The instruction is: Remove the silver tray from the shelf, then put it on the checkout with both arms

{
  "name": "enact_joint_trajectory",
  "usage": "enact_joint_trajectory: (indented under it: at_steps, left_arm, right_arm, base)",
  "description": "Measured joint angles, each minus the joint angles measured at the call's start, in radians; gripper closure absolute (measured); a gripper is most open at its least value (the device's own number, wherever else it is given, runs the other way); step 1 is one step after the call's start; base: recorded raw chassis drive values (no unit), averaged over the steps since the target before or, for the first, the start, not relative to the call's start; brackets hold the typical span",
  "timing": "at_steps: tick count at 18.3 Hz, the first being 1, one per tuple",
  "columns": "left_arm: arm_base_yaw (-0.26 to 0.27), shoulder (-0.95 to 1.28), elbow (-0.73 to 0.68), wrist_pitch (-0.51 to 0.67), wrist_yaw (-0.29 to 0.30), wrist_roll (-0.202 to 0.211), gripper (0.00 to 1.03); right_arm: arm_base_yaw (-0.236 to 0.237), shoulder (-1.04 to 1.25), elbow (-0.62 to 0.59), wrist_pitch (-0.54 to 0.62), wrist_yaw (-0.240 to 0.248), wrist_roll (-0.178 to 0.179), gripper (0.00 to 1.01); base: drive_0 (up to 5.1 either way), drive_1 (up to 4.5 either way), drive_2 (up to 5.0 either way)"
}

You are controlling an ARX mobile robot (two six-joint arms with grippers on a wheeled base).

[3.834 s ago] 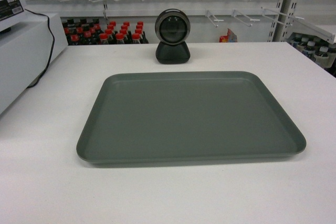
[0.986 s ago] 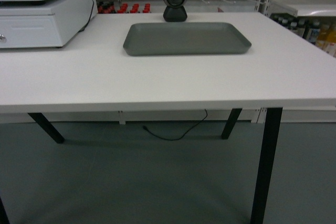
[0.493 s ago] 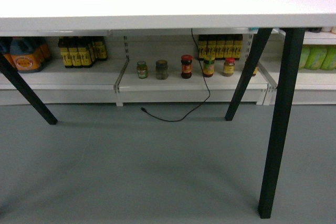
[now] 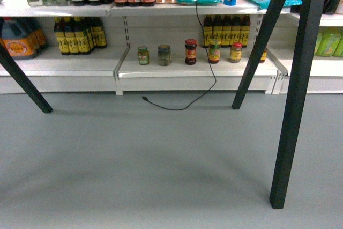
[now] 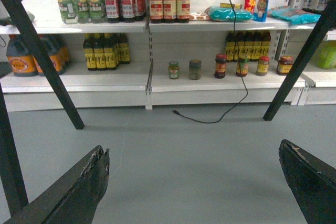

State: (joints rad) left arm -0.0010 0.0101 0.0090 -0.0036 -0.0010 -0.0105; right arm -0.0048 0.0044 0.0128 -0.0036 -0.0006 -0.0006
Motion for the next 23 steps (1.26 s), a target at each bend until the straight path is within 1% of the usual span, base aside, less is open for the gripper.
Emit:
enact_joint_trajectory:
  at_steps: [23]
  left_arm:
    - [0.000, 0.000, 0.000, -0.001, 0.001, 0.001, 0.05]
  right_arm:
    - [0.000, 0.000, 0.000, -0.001, 0.000, 0.000, 0.03]
  base:
    - [0.0, 0.00, 0.0]
